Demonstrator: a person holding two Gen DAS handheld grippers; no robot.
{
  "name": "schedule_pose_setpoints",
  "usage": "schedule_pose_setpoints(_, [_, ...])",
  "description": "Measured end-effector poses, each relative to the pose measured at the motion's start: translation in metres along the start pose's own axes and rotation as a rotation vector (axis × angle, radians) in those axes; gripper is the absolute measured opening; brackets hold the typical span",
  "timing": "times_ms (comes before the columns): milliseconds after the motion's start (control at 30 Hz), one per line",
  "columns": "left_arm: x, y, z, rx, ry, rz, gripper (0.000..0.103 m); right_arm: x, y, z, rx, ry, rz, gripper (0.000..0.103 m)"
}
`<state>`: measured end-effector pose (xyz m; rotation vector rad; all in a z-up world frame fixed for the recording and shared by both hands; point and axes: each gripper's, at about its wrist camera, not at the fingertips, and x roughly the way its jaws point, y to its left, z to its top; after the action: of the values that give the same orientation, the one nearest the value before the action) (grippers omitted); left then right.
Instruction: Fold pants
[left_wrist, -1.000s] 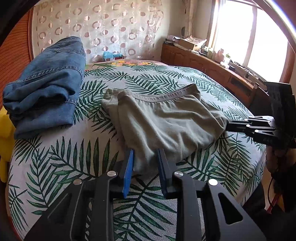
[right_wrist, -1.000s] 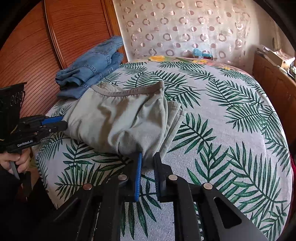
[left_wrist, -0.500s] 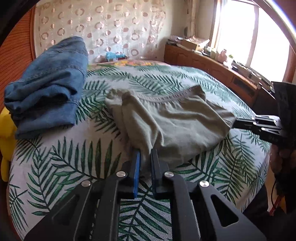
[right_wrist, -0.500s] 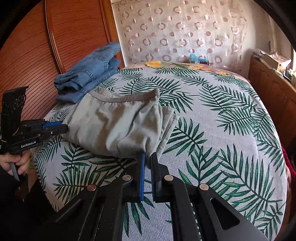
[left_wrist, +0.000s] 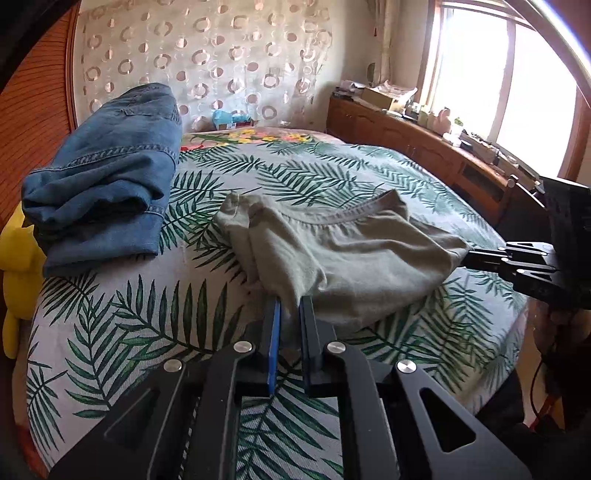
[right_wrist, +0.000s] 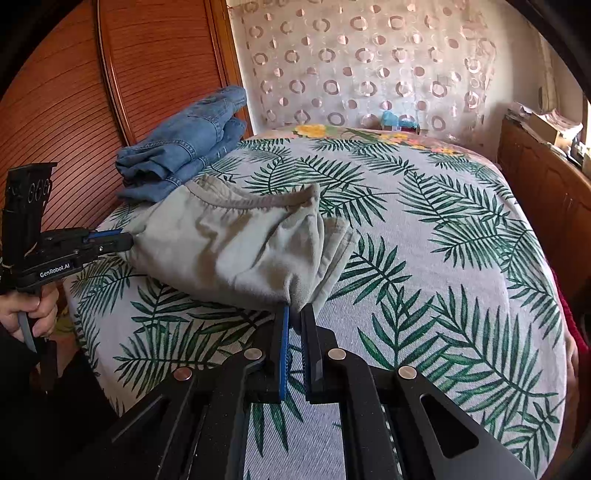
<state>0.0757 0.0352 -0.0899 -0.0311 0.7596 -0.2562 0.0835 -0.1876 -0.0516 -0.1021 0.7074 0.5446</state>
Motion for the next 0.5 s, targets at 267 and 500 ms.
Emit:
schedule_pose_setpoints(267, [-0.021,-0.016,-0.007,0.031,-0.010,-0.028,0.010,-0.022,0.002,-0.012,-0.012,-0.005,-0.004,0.005])
schedule_pose_setpoints(500, [-0.034,-0.026,-0.011,0.044,-0.016,-0.044,0.011,-0.042,0.002,-0.028,0.010,0.002,0.016,0.006])
